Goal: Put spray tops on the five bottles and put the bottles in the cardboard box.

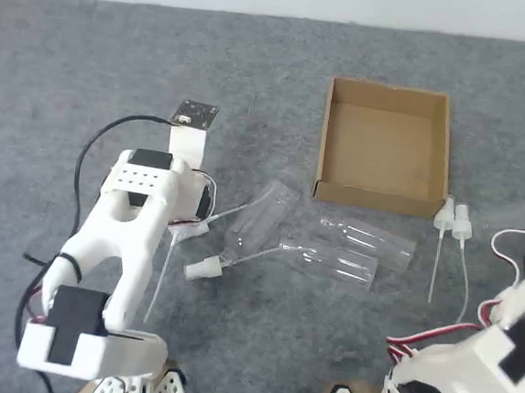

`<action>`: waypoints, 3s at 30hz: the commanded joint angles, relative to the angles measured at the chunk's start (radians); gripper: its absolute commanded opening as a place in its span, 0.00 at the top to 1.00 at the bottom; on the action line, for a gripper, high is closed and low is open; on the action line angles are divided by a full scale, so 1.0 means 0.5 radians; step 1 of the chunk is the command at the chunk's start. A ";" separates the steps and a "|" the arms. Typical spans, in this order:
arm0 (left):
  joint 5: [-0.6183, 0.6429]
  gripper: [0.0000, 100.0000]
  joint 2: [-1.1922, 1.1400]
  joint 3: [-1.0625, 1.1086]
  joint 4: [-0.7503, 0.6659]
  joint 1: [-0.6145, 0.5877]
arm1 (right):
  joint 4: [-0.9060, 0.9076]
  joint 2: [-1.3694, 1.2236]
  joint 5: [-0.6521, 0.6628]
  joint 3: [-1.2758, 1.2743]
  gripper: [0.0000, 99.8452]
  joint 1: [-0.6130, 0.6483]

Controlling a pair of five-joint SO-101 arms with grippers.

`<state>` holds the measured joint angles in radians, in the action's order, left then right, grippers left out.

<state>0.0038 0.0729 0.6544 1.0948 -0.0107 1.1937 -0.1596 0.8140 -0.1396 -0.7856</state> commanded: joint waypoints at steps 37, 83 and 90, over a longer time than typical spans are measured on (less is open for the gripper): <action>0.003 0.99 1.498 -0.103 0.169 -0.031 | 0.744 0.962 -0.565 0.540 0.99 0.793; 0.884 0.99 1.679 -0.087 -0.899 -0.037 | -1.370 1.972 -1.498 -1.737 0.99 3.254; 0.884 0.99 1.697 0.066 -0.896 -0.012 | -1.370 1.972 -1.498 -1.737 0.99 3.254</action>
<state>0.4350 0.9045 0.6590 0.6713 -0.0276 0.5309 0.7764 0.0760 -1.0173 0.8347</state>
